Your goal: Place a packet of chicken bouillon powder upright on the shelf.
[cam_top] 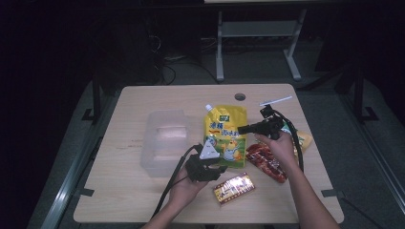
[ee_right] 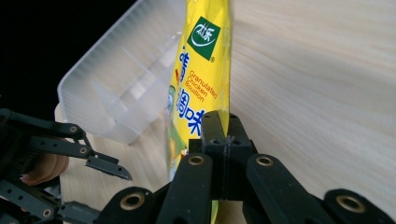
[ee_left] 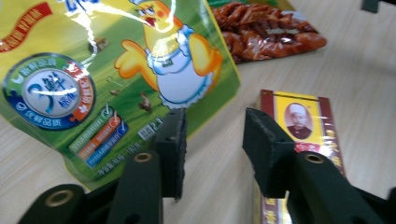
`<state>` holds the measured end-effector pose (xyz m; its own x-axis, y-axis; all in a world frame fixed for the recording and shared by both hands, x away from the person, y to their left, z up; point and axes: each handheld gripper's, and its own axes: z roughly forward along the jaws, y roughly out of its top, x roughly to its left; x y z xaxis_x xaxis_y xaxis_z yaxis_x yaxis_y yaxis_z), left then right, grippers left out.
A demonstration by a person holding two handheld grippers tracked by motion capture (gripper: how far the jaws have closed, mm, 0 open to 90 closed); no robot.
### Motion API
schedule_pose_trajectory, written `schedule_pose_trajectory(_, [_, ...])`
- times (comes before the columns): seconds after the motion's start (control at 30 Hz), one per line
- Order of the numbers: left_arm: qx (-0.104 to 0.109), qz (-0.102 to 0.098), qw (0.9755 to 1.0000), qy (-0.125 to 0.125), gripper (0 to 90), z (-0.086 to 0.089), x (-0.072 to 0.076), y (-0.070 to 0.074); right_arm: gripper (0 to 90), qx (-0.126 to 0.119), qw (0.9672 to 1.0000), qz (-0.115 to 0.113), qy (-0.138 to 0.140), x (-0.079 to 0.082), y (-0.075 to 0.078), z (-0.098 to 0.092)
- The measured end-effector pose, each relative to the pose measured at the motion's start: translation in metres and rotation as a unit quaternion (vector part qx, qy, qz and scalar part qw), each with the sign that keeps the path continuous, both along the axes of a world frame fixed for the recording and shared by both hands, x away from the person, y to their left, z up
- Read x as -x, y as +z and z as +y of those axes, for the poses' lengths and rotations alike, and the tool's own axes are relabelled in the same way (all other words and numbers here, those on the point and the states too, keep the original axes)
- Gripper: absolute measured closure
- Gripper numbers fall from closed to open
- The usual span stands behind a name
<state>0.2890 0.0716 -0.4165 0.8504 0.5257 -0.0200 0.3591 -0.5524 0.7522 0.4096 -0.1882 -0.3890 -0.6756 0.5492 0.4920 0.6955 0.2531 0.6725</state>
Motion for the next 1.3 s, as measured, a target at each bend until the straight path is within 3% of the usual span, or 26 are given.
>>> schedule_pose_trajectory(0.1, [0.004,-0.004,1.0,-0.002,50.2,0.002,0.004,0.001,89.9,0.0,0.9999,-0.01,0.006,0.002,0.006,0.004])
schedule_pose_trajectory(0.23, [0.015,-0.01,0.9998,-0.004,47.0,0.008,0.011,0.002,89.9,0.008,0.9993,-0.03,0.022,0.008,0.018,0.012])
schedule_pose_trajectory(0.27, [0.027,-0.01,0.9996,-0.003,46.1,0.01,0.014,0.001,89.9,0.007,0.9988,-0.041,0.027,0.011,0.023,0.015])
schedule_pose_trajectory(0.5, [0.04,-0.026,0.9987,-0.017,40.4,0.016,0.025,0.003,90.0,0.009,0.9974,-0.059,0.04,0.017,0.033,0.023])
schedule_pose_trajectory(0.53, [0.042,-0.026,0.9986,-0.02,39.7,0.018,0.027,0.004,90.0,0.008,0.9965,-0.07,0.045,0.018,0.035,0.026])
schedule_pose_trajectory(0.8, [0.053,-0.032,0.9978,-0.026,37.2,0.025,0.039,0.004,90.0,0.007,0.9955,-0.078,0.054,0.019,0.04,0.03])
schedule_pose_trajectory(1.3, [0.061,-0.037,0.9967,-0.037,34.4,0.039,0.054,0.003,90.0,-0.004,0.9926,-0.101,0.068,0.023,0.067,0.041])
